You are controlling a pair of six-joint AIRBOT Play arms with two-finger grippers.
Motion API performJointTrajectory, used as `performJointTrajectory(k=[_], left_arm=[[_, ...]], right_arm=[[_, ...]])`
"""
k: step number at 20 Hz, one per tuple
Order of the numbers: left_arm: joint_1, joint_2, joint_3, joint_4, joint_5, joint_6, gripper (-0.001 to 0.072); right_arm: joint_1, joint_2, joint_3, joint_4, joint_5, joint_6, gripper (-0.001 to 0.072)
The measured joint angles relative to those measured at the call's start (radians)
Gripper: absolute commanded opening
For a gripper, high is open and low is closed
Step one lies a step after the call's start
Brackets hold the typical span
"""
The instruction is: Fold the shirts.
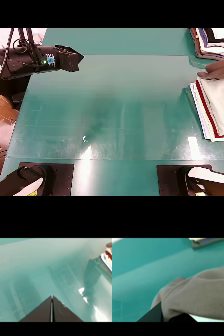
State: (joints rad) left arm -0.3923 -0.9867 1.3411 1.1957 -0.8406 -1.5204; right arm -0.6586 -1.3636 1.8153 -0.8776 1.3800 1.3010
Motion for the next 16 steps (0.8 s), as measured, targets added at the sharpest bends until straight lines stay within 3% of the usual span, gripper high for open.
performJointTrajectory(k=[4, 5, 6, 7, 8, 12, 16], left_arm=[[0.0, 0.0, 0.0, 0.0, -0.022, 0.004, 0.0024], [0.0, 0.0, 0.0, 0.001, -0.026, 0.005, 0.0024], [0.0, 0.0, 0.0, 0.001, -0.028, 0.007, 0.0024], [0.0, 0.0, 0.0, 0.001, -0.03, 0.007, 0.0024], [0.0, 0.0, 0.0, 0.001, -0.035, 0.008, 0.0024], [0.0, 0.0, 0.0, 0.001, -0.05, 0.01, 0.0024], [0.0, 0.0, 0.0, 0.0, -0.063, 0.01, 0.0025]], right_arm=[[-0.079, 0.122, -0.198, -0.13, 0.046, 0.025, 0.0031], [-0.108, 0.156, -0.26, -0.169, 0.058, 0.032, 0.0176], [-0.136, 0.188, -0.318, -0.206, 0.066, 0.037, 0.0408], [-0.168, 0.222, -0.381, -0.244, 0.075, 0.043, 0.0557], [-0.198, 0.249, -0.437, -0.277, 0.08, 0.048, 0.0588], [-0.295, 0.33, -0.596, -0.324, 0.08, 0.057, 0.0587], [-0.253, 0.345, -0.576, -0.23, 0.053, 0.059, 0.0586]])
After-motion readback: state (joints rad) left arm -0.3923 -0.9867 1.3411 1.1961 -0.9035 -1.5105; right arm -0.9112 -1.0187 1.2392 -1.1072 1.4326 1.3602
